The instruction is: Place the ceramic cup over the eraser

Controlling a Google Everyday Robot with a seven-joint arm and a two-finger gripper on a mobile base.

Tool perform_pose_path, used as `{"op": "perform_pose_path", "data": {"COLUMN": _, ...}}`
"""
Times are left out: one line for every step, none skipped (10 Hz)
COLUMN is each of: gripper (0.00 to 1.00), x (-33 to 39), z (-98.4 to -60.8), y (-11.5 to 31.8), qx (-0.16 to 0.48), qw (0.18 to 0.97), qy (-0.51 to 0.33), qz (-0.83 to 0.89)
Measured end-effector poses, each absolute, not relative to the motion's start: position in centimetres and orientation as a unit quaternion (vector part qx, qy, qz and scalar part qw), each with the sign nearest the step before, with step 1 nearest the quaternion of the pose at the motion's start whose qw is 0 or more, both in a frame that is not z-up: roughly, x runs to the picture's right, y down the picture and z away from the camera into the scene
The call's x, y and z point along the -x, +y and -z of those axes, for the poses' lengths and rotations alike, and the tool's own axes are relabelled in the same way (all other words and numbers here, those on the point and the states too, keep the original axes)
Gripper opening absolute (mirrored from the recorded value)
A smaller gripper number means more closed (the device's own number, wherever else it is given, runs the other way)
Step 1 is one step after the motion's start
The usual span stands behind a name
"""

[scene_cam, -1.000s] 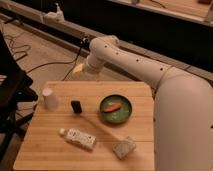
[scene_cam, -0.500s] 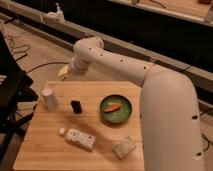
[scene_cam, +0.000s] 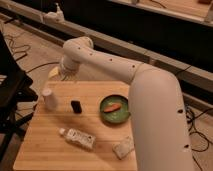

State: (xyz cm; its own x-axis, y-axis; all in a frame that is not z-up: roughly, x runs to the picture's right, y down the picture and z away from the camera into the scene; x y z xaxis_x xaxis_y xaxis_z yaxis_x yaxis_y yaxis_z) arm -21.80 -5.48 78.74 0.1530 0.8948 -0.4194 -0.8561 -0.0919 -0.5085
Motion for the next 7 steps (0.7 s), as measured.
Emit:
{"op": "perform_pose_path", "data": {"gripper": 0.80, "x": 22.1, "z": -78.7, "y": -5.4, "qx": 0.352, "qw": 0.674, "qy": -0.028, "qz": -0.649}}
{"op": "perform_pose_path", "data": {"gripper": 0.80, "x": 22.0, "z": -78.7, "y": -5.4, "qx": 0.351, "qw": 0.674, "qy": -0.028, "qz": -0.649}}
{"op": "perform_pose_path", "data": {"gripper": 0.80, "x": 21.9, "z": -78.8, "y": -5.4, "qx": 0.350, "qw": 0.675, "qy": -0.027, "qz": -0.649}}
{"op": "perform_pose_path", "data": {"gripper": 0.80, "x": 22.3, "z": -79.0, "y": -5.0, "qx": 0.353, "qw": 0.676, "qy": -0.025, "qz": -0.646}}
{"op": "perform_pose_path", "data": {"gripper": 0.80, "x": 23.4, "z": -79.4, "y": -4.2, "qx": 0.361, "qw": 0.679, "qy": -0.024, "qz": -0.639}}
{"op": "perform_pose_path", "data": {"gripper": 0.80, "x": 24.4, "z": -79.9, "y": -3.3, "qx": 0.370, "qw": 0.681, "qy": -0.023, "qz": -0.632}}
{"op": "perform_pose_path", "data": {"gripper": 0.80, "x": 24.9, "z": -80.4, "y": -2.8, "qx": 0.376, "qw": 0.682, "qy": -0.021, "qz": -0.627}}
